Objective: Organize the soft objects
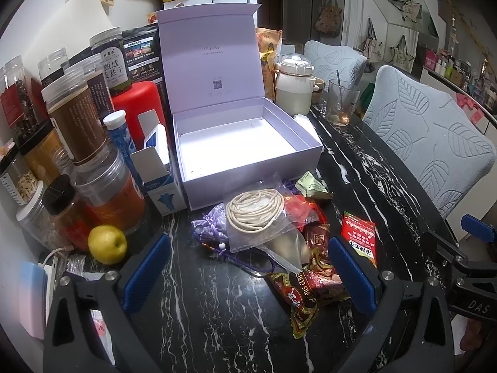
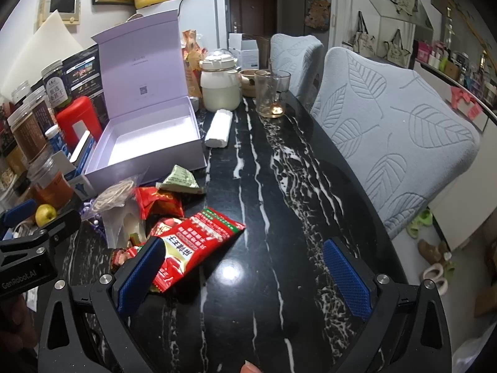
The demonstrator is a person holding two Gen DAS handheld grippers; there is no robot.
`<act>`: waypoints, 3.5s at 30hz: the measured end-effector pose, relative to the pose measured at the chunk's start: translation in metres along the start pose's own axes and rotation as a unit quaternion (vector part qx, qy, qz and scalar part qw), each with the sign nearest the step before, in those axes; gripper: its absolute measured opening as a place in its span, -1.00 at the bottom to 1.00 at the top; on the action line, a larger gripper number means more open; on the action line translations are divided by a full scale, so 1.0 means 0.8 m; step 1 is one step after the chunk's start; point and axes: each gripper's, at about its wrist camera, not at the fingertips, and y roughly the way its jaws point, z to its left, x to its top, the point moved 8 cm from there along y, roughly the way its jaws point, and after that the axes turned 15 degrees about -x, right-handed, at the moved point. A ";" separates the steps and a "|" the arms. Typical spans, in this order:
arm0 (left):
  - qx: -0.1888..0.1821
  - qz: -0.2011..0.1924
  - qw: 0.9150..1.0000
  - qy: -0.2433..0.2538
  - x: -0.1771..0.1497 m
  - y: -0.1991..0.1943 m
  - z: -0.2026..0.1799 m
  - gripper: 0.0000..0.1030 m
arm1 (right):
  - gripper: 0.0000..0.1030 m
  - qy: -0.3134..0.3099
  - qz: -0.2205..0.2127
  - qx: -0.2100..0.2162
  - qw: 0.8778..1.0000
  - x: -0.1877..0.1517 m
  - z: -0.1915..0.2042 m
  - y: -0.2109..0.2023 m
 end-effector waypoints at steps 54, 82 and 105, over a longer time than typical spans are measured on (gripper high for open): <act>-0.035 0.023 0.998 -0.045 -0.080 -0.013 0.029 1.00 | 1.00 -0.002 0.018 0.072 0.997 -0.055 0.044 0.004; -0.027 0.021 0.995 -0.096 -0.041 0.034 0.070 1.00 | -0.10 0.053 0.137 0.093 0.985 -0.034 0.078 0.133; -0.040 0.009 0.998 -0.056 0.028 0.071 0.019 1.00 | -0.78 0.028 0.080 0.135 0.987 -0.017 0.037 0.109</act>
